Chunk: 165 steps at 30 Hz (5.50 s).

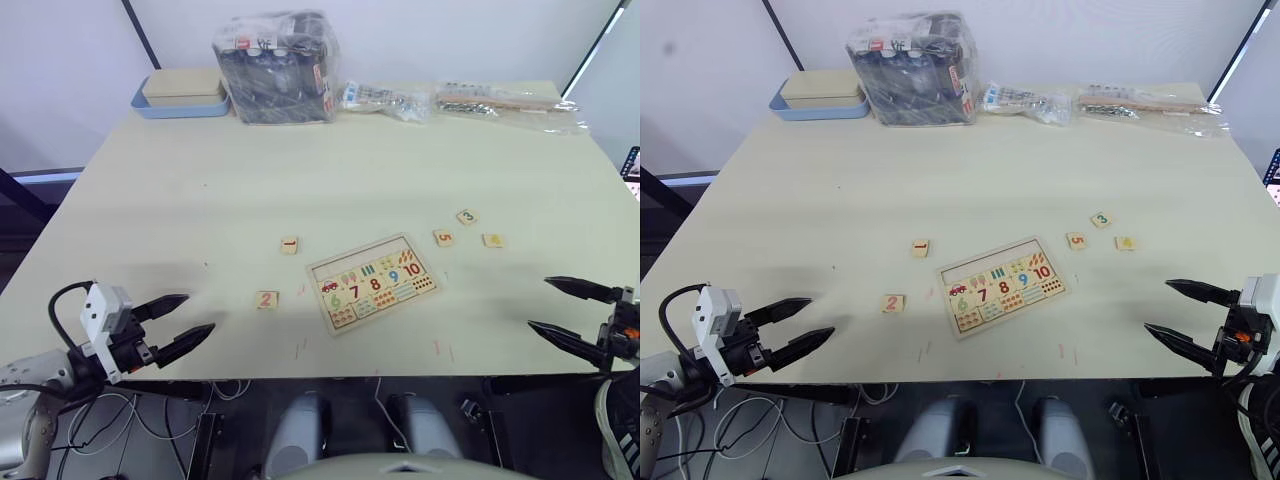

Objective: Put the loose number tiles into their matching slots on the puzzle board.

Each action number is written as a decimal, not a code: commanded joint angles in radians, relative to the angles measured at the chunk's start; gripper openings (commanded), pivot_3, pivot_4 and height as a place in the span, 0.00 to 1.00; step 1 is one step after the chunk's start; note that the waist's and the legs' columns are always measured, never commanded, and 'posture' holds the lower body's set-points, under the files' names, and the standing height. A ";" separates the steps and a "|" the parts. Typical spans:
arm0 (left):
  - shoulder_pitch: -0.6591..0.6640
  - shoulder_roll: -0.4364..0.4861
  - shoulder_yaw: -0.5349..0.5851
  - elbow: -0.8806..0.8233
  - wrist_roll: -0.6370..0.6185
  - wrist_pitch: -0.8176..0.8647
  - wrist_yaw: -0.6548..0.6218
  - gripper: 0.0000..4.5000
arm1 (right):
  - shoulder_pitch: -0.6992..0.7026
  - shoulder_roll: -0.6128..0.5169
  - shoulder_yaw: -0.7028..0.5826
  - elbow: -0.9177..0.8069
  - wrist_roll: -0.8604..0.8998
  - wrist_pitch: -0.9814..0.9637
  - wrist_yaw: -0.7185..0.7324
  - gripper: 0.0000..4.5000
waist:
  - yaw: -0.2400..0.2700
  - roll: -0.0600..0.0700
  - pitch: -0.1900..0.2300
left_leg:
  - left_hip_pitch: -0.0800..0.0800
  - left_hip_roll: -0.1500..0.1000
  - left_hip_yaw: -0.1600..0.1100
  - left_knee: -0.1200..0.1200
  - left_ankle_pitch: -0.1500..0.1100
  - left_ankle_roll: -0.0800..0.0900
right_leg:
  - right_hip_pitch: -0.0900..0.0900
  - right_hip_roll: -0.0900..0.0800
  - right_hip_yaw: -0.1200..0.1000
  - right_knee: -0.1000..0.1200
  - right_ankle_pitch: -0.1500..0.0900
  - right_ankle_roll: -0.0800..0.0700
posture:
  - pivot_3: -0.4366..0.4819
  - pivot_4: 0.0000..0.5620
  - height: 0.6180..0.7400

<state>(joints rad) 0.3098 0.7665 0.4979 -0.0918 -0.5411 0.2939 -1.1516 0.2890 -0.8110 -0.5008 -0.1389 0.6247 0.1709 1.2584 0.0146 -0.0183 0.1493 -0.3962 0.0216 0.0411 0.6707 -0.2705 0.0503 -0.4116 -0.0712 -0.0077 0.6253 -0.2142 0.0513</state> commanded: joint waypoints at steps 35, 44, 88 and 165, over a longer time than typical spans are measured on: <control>-1.113 0.101 -0.646 0.784 0.425 -0.305 -0.432 0.99 | 0.031 -0.016 -0.126 -0.319 0.147 0.110 -0.071 1.00 | 0.001 -0.002 0.000 | -0.001 -0.004 0.005 0.002 0.000 0.001 | 0.002 0.006 0.000 0.001 0.002 0.005 | 0.48 0.27 1.00; -1.326 -0.057 -0.733 1.165 0.588 -0.558 -0.408 0.99 | 0.065 0.000 -0.166 -0.383 0.169 0.142 -0.108 1.00 | 0.001 -0.005 0.002 | -0.003 -0.004 0.004 0.004 0.000 0.001 | 0.001 0.007 0.000 0.001 0.003 0.005 | 0.48 0.27 1.00; -1.401 -0.128 -0.669 1.319 0.672 -0.611 -0.366 0.32 | 0.177 0.090 -0.149 -0.443 0.141 0.088 -0.156 1.00 | 0.000 -0.006 0.003 | -0.004 -0.001 -0.002 0.006 -0.001 0.001 | 0.001 0.007 0.000 0.002 0.003 0.005 | 0.48 0.27 1.00; -0.661 0.241 -0.209 -0.528 -0.713 1.321 1.096 0.98 | 0.020 0.019 -0.025 -0.288 0.168 0.151 -0.034 1.00 | 0.004 -0.004 0.002 | -0.002 -0.003 -0.008 0.007 0.000 0.000 | 0.004 0.002 0.000 0.005 0.000 0.000 | 0.48 0.27 1.00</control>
<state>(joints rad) -0.3405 0.9734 0.2865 -0.6027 -1.2240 1.6127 0.0057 0.3090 -0.7922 -0.4933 -0.4164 0.7878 0.3428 1.2165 0.0186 -0.0228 0.1516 -0.3976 0.0179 0.0331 0.6781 -0.2710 0.0507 -0.4075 -0.0687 -0.0082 0.6287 -0.2143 0.0517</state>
